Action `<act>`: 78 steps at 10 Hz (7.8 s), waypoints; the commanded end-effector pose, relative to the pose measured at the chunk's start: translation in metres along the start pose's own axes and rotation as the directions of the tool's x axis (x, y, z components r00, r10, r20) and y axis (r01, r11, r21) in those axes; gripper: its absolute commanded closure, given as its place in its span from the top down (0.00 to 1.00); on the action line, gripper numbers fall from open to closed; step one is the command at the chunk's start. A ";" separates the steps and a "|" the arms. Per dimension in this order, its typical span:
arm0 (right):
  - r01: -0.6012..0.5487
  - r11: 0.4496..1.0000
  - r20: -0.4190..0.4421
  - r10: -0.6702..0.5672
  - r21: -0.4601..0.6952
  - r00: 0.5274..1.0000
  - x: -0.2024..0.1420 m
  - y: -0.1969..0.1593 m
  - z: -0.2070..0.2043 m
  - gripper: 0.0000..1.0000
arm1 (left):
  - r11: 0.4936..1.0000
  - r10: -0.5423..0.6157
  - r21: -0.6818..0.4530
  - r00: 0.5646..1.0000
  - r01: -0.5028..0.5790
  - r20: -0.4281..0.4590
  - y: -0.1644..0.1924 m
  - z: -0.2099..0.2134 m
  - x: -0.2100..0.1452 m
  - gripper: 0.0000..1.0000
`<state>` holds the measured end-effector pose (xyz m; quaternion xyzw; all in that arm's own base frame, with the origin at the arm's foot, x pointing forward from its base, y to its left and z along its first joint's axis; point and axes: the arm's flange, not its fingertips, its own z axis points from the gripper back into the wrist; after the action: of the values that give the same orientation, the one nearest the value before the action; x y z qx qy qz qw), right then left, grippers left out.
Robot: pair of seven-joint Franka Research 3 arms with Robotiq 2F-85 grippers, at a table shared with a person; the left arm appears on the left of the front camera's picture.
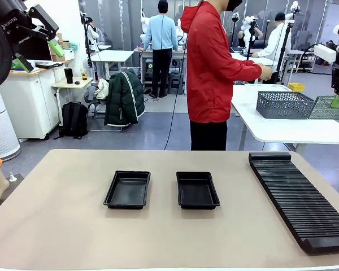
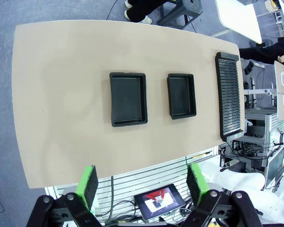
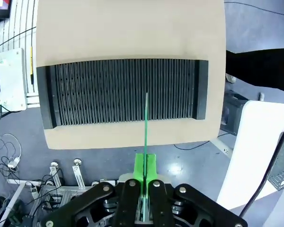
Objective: Inspect and transfer BCBs to ESD trays.
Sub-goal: Pick up the Blank PCB from the PCB Rack and place it in the left ESD tray.
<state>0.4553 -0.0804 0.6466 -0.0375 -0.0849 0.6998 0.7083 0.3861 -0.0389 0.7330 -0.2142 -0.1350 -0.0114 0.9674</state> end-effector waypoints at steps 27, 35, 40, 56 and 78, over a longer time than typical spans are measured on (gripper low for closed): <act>0.794 0.194 -0.079 -0.954 0.576 0.290 0.189 0.064 -0.122 0.02 | 1.000 0.000 -0.005 1.000 0.000 0.003 0.001 -0.001 0.000 1.00; 0.680 -0.084 -0.165 -0.985 0.728 0.055 0.376 0.109 -0.199 0.02 | 1.000 0.000 -0.005 1.000 0.000 0.003 0.001 -0.001 0.000 1.00; 0.697 -0.160 -0.178 -0.983 0.699 -0.047 0.468 0.112 -0.236 0.02 | 1.000 0.000 -0.005 1.000 0.000 0.003 0.001 -0.001 0.000 1.00; 0.747 -0.145 -0.081 -0.989 0.649 -0.121 0.508 0.063 -0.378 0.02 | 1.000 0.000 -0.005 1.000 0.000 0.003 0.001 -0.001 0.000 1.00; 0.970 0.018 0.041 -0.999 0.244 0.009 0.520 0.028 -0.306 1.00 | 1.000 0.000 -0.005 1.000 0.000 0.003 0.001 -0.001 0.000 1.00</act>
<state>0.4832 0.4328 0.3558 0.1871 -0.1137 0.0135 0.9756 0.3861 -0.0395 0.7334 -0.2135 -0.1353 -0.0117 0.9674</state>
